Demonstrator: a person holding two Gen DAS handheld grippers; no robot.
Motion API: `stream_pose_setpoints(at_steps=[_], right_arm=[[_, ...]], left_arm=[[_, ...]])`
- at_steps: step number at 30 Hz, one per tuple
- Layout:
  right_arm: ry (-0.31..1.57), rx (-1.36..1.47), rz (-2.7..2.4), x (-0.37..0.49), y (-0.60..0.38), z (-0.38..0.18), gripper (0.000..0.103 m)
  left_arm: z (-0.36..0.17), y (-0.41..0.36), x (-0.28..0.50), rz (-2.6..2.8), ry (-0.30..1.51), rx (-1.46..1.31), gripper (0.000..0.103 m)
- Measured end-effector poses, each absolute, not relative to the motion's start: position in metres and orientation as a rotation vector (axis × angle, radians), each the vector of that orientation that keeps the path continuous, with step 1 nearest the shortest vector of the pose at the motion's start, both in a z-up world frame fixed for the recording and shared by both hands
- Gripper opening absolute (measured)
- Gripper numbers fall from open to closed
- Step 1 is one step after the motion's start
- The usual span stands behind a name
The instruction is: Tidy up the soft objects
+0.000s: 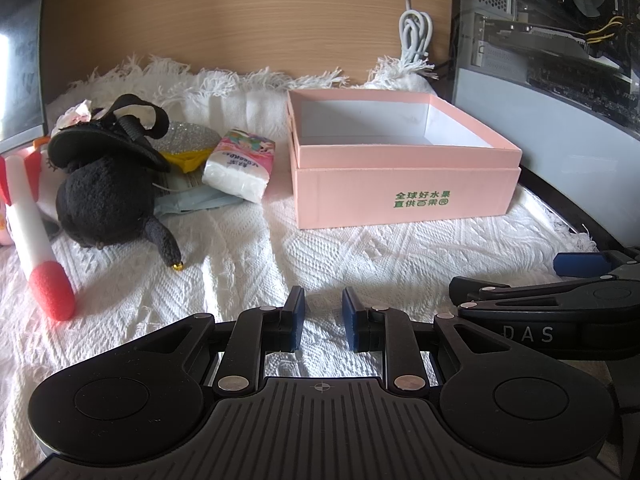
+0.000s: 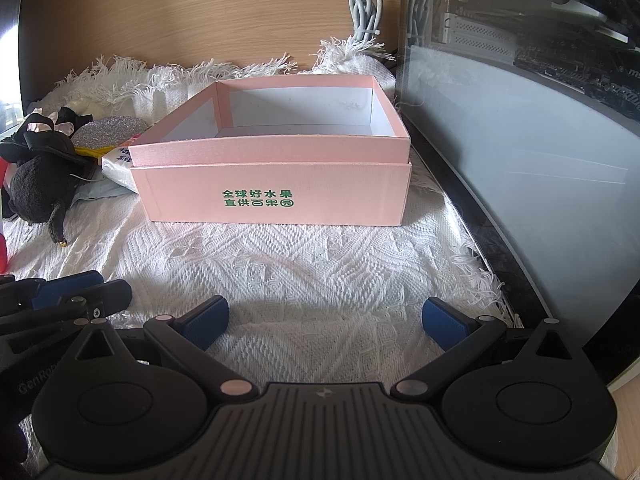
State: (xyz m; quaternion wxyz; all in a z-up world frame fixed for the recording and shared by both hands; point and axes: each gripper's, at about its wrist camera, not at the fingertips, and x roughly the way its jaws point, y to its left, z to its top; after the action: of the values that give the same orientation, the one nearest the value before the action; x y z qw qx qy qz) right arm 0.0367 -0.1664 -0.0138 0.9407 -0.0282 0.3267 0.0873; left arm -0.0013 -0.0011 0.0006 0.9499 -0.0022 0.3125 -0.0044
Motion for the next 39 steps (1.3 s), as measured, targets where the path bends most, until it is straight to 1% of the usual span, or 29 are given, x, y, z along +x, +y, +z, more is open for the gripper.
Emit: stream_pose_setpoints(at_steps=[4,6,10,12,16,19,20,21,22,23,26,27,28,31,34,39], right_arm=[[0.668,-0.058,0.178,0.037,-0.166,-0.014,0.103],[0.681,-0.059,0.183,0.038,-0.166,-0.013,0.103],[0.741,-0.060,0.192,0.042,-0.161,-0.010,0.103],[0.772,-0.064,0.187,0.044,-0.161,-0.005,0.103],[0.839,-0.057,0.146,0.047,-0.159,-0.001,0.103],[0.891,-0.069,0.148,0.054,-0.156,0.003,0.103],[0.909,-0.078,0.159,0.057,-0.155,0.004,0.103],[0.928,-0.085,0.168,0.060,-0.155,0.006,0.103],[0.948,-0.092,0.172,0.060,-0.153,0.008,0.099],[0.948,-0.099,0.169,0.058,-0.151,0.011,0.094],[0.867,-0.155,0.177,0.036,-0.137,0.029,0.094],[0.830,-0.176,0.178,0.029,-0.131,0.035,0.094],[0.788,-0.200,0.179,0.021,-0.124,0.043,0.094],[0.734,-0.245,0.264,0.013,-0.103,0.070,0.094],[0.674,-0.243,0.407,0.022,-0.077,0.101,0.094],[0.614,-0.234,0.595,0.040,-0.023,0.128,0.094]], left_arm=[[0.005,0.008,-0.001,-0.041,0.654,-0.025,0.026],[0.014,0.027,-0.002,-0.032,0.663,-0.058,0.026],[0.043,0.096,-0.012,0.133,0.619,-0.200,0.026],[0.053,0.144,-0.015,0.271,0.596,-0.315,0.026],[0.057,0.204,-0.004,0.325,0.624,-0.425,0.026],[0.052,0.229,0.008,0.295,0.646,-0.511,0.026],[0.049,0.234,0.015,0.289,0.659,-0.521,0.028],[0.046,0.236,0.018,0.281,0.667,-0.521,0.033],[0.043,0.237,0.026,0.272,0.683,-0.518,0.037],[0.041,0.239,0.030,0.261,0.696,-0.517,0.037],[0.031,0.238,0.046,0.254,0.723,-0.503,0.038],[0.028,0.238,0.050,0.258,0.721,-0.492,0.041],[0.025,0.238,0.053,0.266,0.716,-0.481,0.041],[0.024,0.241,0.048,0.252,0.693,-0.494,0.038],[0.031,0.243,0.026,0.225,0.671,-0.514,0.037],[0.050,0.236,-0.014,0.145,0.680,-0.469,0.035]])
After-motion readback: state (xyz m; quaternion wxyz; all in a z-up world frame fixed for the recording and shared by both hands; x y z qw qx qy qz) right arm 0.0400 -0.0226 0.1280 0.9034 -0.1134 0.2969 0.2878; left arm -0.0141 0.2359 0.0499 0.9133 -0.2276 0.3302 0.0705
